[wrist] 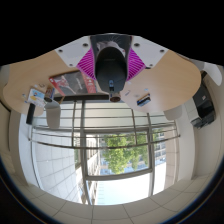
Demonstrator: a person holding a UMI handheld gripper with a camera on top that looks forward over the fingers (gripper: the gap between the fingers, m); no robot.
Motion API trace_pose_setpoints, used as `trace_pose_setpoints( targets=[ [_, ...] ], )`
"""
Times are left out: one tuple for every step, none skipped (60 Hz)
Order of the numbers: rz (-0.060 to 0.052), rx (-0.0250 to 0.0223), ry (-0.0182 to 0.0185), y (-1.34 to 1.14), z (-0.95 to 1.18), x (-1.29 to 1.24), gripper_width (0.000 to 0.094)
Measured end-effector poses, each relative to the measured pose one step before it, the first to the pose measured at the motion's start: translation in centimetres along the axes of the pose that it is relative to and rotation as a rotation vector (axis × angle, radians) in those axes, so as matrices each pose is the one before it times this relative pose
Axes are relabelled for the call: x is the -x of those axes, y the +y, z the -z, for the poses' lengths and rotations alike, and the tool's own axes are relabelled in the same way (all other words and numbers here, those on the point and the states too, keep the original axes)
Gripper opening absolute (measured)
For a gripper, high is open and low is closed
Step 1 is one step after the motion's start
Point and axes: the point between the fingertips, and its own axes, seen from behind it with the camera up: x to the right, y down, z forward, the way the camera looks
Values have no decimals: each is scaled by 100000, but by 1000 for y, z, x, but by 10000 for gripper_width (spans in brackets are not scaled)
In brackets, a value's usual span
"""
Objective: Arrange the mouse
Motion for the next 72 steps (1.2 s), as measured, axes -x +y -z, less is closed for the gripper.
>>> trace_pose_setpoints(
  targets=[
    [720, 2387, -436, 1093, -745, 766, 390],
    [414, 2320, -277, 1126, -697, 697, 391],
    [267, 2234, -128, 1198, -725, 667, 391],
    [324, 2329, -74, 1210, -744, 579, 391],
    [262, 2247, -46, 1187, -710, 557, 391],
    [198, 1969, 79, 1105, -710, 511, 392],
    [124, 1936, 203, 1065, -649, 451, 393],
    [92, 2012, 358, 1029, -603, 400, 396],
    [366, 1287, 115, 2169, -1601, -162, 395],
    [-133, 2245, 560, 452, 107, 731, 397],
    [-119, 1682, 338, 622, -367, 324, 399],
    [-346, 1356, 228, 650, -396, 211, 407],
    [-493, 1319, 65, 590, -354, 222, 413],
    [-424, 1408, -10, 594, -328, 216, 419],
    [-436, 1296, 66, 560, -300, 142, 430],
    [-326, 1129, 98, 470, -257, 140, 444],
    [-262, 846, 136, 376, -253, 65, 457],
    [-16, 900, 42, 384, -662, -311, 468],
    [73, 477, 96, 574, -338, 143, 478],
    [-68, 916, -12, 362, -138, 75, 487],
    [-115, 906, 68, 294, -127, 52, 494],
    [-248, 964, 209, 283, -68, -25, 508],
    [-318, 654, 272, 208, -7, -33, 527],
    [-162, 84, 111, 40, 91, 88, 542],
    [144, -1, 151, -335, 151, -109, 567],
    [566, -340, 295, 43, 242, -26, 606],
    [768, -384, 304, -101, 257, 1, 654],
    [842, -389, 378, -130, 269, -21, 713],
    [820, -521, 417, -184, 329, -5, 770],
    [810, -645, 407, -210, 363, -11, 829],
    [611, -605, 423, -204, 432, -36, 860],
    [554, -528, 528, -187, 416, -36, 838],
    [309, -430, 570, -165, 453, 12, 824],
    [297, -239, 522, -139, 491, 24, 821],
    [60, 589, 132, -579, 929, -23, 823],
    [109, -514, 439, 43, 422, 140, 834],
    [-129, -413, 433, -144, 541, 33, 844],
    [-275, -501, 415, -136, 602, 52, 846],
    [-322, -449, 236, -159, 680, 104, 844],
    [-332, -452, 291, -128, 704, 106, 841],
    [-233, -551, 278, -145, 753, 94, 843],
    [-122, -721, 303, -198, 835, 96, 846],
    [-30, -680, 415, -322, 1098, 12, 846],
    [-54, -684, 469, -259, 927, 32, 849],
    [22, -749, 752, -72, 830, 78, 853],
    [37, -641, 636, -137, 869, 56, 852],
    [30, -757, 644, -144, 878, 31, 852],
    [16, -752, 632, -120, 886, 17, 851],
    [52, -645, 566, -84, 886, 35, 850],
    [116, -432, 488, -37, 896, 62, 850],
    [51, -355, 424, -135, 1063, 6, 849],
    [18, -546, 502, -51, 943, 105, 848],
    [-19, -777, 625, -45, 871, 19, 845],
    [34, -680, 646, -49, 886, 8, 842],
    [142, -540, 556, -28, 873, -8, 844],
    [126, -463, 595, -2, 819, -6, 844],
    [48, -373, 649, 30, 844, -20, 843],
    [2, -255, 628, 61, 818, -24, 842],
    [36, -246, 491, 122, 935, 47, 843],
    [20, -271, 391, 48, 991, 53, 844],
    [-128, -515, 358, 47, 761, 33, 842],
    [-86, -506, 389, 73, 789, 23, 843],
    [120, -382, 415, 94, 797, 1, 842],
    [327, -335, 410, 120, 773, -17, 843],
    [407, -427, 486, 89, 738, -29, 843],
    [299, -559, 634, 144, 593, -44, 843],
    [41, -357, 499, 165, 722, -97, 843],
    [-113, -31, 297, 86, 833, -80, 843],
    [-279, 125, 204, 194, 661, -66, 842],
    [-288, 193, 163, 250, 633, -32, 842],
    [-302, 79, 173, 217, 649, -50, 843],
    [-206, -13, 278, 207, 693, -83, 843]
  ],
)
